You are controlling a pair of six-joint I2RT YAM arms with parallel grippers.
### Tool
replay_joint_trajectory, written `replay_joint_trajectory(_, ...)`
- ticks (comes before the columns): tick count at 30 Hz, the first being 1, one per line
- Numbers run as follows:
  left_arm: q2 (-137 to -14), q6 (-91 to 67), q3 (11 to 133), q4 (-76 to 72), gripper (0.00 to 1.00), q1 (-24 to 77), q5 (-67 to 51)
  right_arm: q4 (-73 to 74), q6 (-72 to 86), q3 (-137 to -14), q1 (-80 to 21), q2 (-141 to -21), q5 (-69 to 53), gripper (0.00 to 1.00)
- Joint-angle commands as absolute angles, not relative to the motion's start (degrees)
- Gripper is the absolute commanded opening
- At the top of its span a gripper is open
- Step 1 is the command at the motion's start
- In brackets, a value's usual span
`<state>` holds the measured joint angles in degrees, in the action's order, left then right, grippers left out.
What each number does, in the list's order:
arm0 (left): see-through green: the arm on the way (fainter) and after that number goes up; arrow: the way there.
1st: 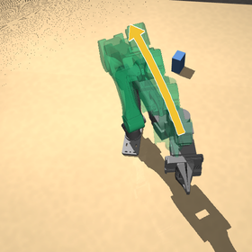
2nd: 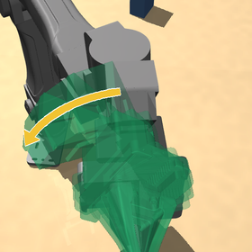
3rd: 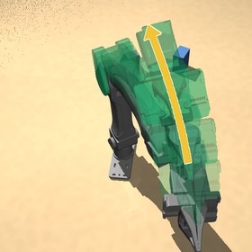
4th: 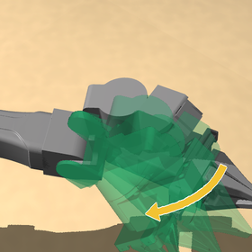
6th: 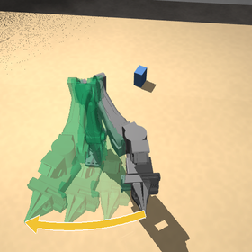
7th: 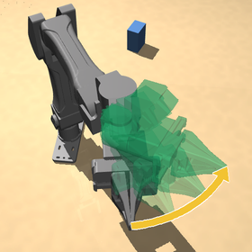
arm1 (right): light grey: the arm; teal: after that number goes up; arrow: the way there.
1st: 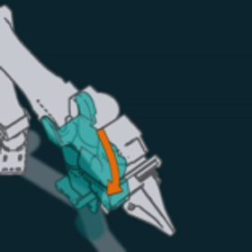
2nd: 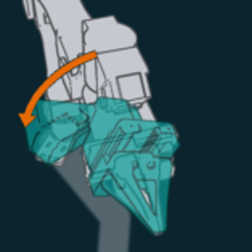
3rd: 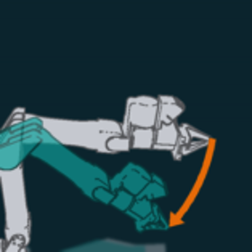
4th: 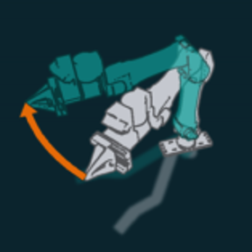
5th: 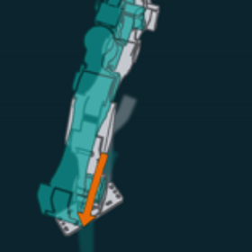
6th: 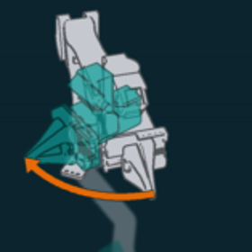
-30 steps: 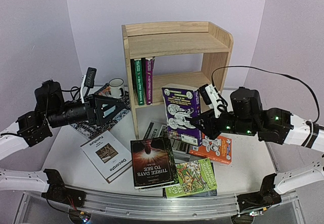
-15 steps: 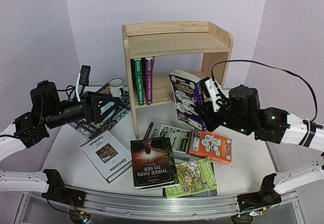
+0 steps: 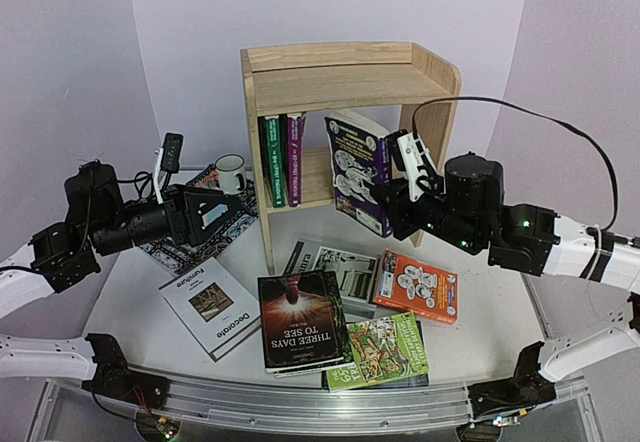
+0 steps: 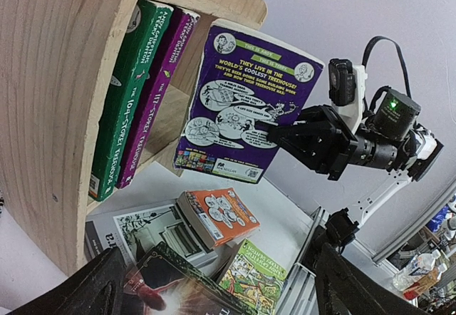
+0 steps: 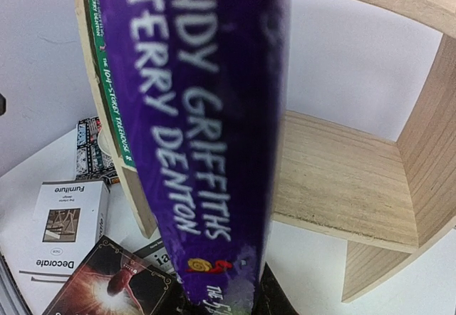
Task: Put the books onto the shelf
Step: Place the book on the shelf.
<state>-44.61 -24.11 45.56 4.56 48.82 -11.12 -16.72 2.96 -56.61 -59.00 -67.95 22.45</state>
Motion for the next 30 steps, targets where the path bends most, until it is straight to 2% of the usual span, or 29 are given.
replay_joint_trajectory(1, -43.7, -24.4, 45.5, 4.3, 0.94, 48.9, -10.2, -26.3, 2.8, -60.7, -59.0, -68.8, 25.9, 0.00)
replay_joint_trajectory(30, -43.3, -24.5, 45.7, 4.3, 0.94, 48.9, -10.4, -40.9, 1.1, -55.1, -59.0, -71.3, 28.0, 0.00)
